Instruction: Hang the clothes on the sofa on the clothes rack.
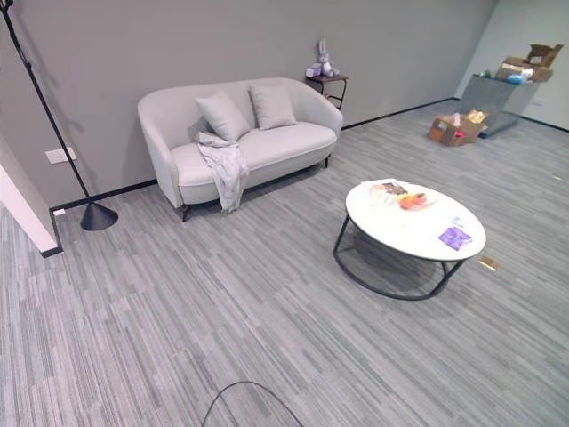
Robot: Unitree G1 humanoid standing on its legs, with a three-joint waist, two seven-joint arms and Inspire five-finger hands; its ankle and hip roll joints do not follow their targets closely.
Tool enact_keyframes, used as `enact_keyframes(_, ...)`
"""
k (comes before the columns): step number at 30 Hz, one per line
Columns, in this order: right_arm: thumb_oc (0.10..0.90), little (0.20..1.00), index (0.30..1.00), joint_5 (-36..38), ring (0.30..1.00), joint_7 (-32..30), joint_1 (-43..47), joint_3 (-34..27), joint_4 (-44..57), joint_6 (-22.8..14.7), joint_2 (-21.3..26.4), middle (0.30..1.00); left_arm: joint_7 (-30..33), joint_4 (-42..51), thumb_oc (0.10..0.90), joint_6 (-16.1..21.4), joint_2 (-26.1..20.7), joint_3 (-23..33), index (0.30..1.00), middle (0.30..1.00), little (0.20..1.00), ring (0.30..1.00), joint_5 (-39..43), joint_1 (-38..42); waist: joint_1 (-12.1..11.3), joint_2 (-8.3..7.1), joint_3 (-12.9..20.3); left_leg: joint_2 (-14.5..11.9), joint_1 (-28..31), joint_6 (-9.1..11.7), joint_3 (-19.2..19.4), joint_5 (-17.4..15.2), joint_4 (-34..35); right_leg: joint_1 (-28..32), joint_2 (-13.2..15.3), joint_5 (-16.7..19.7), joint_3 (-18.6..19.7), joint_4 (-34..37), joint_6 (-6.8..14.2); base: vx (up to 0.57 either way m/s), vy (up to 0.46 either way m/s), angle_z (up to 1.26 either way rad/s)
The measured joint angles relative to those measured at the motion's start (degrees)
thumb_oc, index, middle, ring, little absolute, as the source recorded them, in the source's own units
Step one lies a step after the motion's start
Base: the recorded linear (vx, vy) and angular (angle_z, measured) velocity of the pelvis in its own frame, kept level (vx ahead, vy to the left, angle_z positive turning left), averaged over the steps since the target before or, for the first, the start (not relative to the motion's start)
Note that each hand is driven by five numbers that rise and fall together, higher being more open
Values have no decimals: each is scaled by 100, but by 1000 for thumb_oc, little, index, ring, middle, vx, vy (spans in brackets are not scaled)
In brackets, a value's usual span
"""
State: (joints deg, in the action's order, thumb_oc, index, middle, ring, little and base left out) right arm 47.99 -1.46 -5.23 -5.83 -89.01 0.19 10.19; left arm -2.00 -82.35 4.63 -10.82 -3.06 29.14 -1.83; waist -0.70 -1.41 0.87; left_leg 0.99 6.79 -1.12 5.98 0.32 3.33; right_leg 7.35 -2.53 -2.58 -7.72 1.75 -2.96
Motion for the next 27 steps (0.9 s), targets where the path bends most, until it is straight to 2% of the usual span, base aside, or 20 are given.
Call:
enact_keyframes(5,800,900,900,-277,900,17,96,360,118,-14,0,900,1,-34,800,0,-1,-23,900,900,900,900,-171,-7,-1,2,-16,-2,20,3,-1,-1,29,69,-14,51,10,147,-16,0,0,0)
enact_keyframes(12,800,900,900,-1362,900,181,156,820,241,-29,-14,900,-26,28,800,3,-4,-128,900,900,900,900,-451,36,9,4,-108,3,149,13,66,7,149,170,-17,84,46,252,-5,33,24,-5)
enact_keyframes(20,800,900,900,-2113,900,256,282,1341,670,-71,-5,900,-115,201,800,4,-25,-144,900,900,900,900,-497,65,42,3,-271,21,237,-26,134,-22,188,223,-8,99,150,270,15,62,61,-6)
enact_keyframes(22,800,900,900,-2875,900,240,325,2222,958,-73,100,900,-108,311,800,6,-61,-475,900,900,900,900,-699,121,35,29,-300,59,208,-83,137,-59,210,195,26,119,152,272,46,46,162,-2)
enact_keyframes(24,800,900,900,-3216,900,256,397,2269,1032,-75,137,900,-114,389,800,9,-66,-542,900,900,900,900,-808,198,12,69,-362,117,126,-126,137,-86,213,123,82,134,157,266,92,12,185,1)
enact_keyframes(25,800,900,900,-3276,900,261,397,2203,1052,-76,134,900,-114,366,800,8,-66,-542,900,900,900,900,-857,250,16,55,-403,141,91,-183,135,-86,211,59,105,130,157,212,114,-67,217,-4)
enact_keyframes(26,800,900,900,-3303,900,265,484,2068,1000,-82,165,900,-120,358,800,6,-38,-538,900,900,900,900,-896,347,12,139,-567,131,28,-294,136,-126,217,-148,113,78,164,-216,220,-93,267,-9)
enact_keyframes(27,800,900,900,-3298,900,254,687,1922,962,-86,268,900,-144,342,800,6,27,-650,900,900,900,900,-907,563,8,366,-814,69,-16,-422,145,-61,200,-789,124,-114,175,-1392,419,-53,193,-7)
